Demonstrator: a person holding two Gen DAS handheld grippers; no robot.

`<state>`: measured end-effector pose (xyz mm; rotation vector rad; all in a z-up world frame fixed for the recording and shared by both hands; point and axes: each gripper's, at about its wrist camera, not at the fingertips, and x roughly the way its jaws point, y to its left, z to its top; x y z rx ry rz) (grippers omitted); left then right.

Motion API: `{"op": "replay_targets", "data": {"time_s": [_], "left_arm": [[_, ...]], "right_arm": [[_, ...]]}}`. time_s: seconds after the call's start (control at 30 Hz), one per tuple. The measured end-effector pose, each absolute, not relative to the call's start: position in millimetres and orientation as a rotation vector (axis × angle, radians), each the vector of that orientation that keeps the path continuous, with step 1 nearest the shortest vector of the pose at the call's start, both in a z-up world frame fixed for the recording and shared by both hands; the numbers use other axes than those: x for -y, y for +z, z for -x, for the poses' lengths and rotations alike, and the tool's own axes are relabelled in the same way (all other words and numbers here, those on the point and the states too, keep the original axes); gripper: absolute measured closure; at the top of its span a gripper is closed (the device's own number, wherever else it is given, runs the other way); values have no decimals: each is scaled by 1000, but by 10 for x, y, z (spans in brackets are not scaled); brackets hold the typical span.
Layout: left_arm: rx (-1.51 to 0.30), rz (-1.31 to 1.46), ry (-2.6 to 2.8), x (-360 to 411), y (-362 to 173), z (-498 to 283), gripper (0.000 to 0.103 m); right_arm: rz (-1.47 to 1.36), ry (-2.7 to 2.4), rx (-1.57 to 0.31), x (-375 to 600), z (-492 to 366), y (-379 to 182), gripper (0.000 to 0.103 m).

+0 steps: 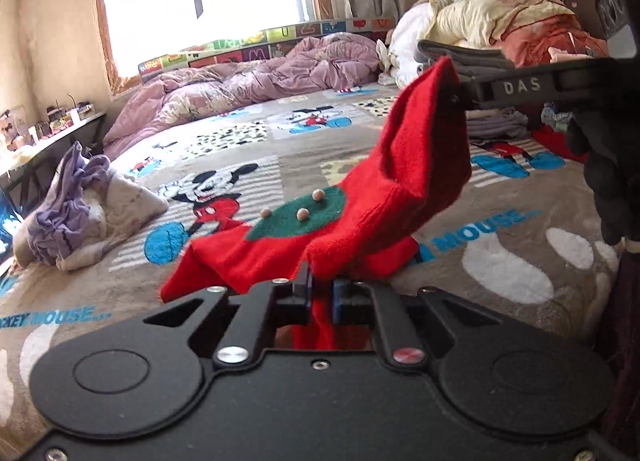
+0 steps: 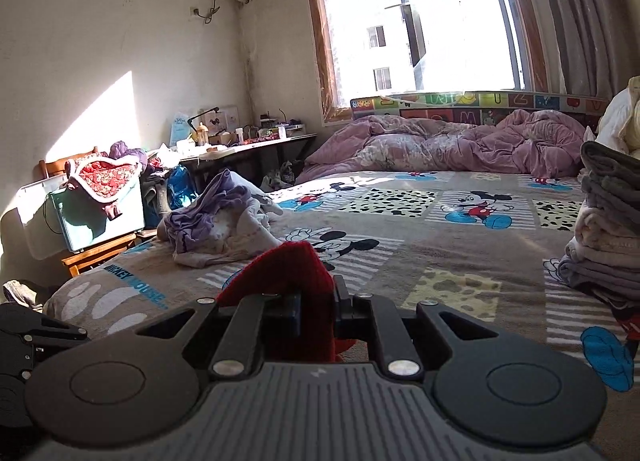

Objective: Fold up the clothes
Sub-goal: 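Lift the red sweater with both grippers and shake it out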

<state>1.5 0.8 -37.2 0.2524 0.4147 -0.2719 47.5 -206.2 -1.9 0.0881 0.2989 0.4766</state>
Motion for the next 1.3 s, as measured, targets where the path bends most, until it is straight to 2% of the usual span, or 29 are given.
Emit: {"op": "replay_targets", "data": {"time_s": [0.37, 0.67, 0.83, 0.97, 1.3], "left_arm": [[-126, -310, -201, -142, 777, 18, 97], [3, -283, -240, -166, 1352, 458, 97], [0, -237, -300, -119, 1386, 706, 97], [-59, -248, -319, 2, 1216, 543, 97], [-246, -341, -292, 203, 589, -766, 97]], "right_arm": [[-88, 483, -100, 2220, -197, 809, 88], [-82, 486, 65, 2483, 244, 1448, 88], [-81, 479, 117, 2660, 650, 1537, 89], [-84, 455, 94, 2757, 655, 1430, 89], [-85, 407, -202, 2752, -690, 680, 88]]}}
